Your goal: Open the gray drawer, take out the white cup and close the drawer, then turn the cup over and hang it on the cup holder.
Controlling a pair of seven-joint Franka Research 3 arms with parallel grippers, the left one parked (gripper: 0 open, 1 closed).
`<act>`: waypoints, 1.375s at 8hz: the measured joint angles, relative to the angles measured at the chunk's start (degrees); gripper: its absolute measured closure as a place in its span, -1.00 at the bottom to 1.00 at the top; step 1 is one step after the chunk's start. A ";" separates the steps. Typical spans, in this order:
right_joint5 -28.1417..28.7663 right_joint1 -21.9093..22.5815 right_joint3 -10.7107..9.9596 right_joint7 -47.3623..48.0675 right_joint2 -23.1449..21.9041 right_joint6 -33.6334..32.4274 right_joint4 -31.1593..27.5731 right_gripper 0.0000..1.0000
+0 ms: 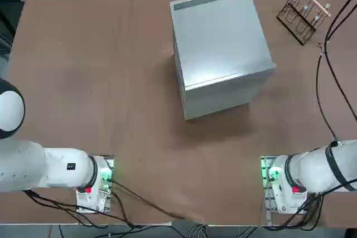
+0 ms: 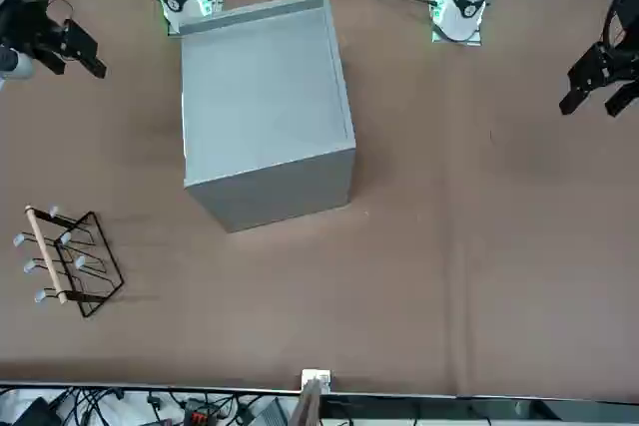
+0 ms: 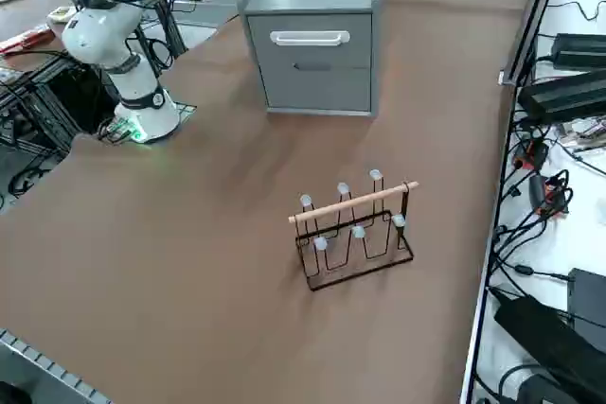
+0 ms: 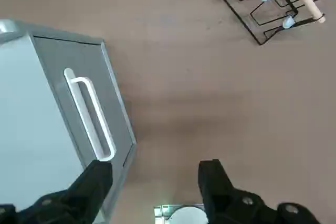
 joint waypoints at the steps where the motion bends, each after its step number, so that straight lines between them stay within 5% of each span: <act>1: 0.01 0.00 0.01 -0.25 0.02 0.07 0.00 -1.00; 7: 0.74 0.15 0.22 -0.89 0.84 2.26 -0.54 -1.00; 11: 3.86 0.50 0.48 -6.34 1.85 12.76 -9.63 -1.00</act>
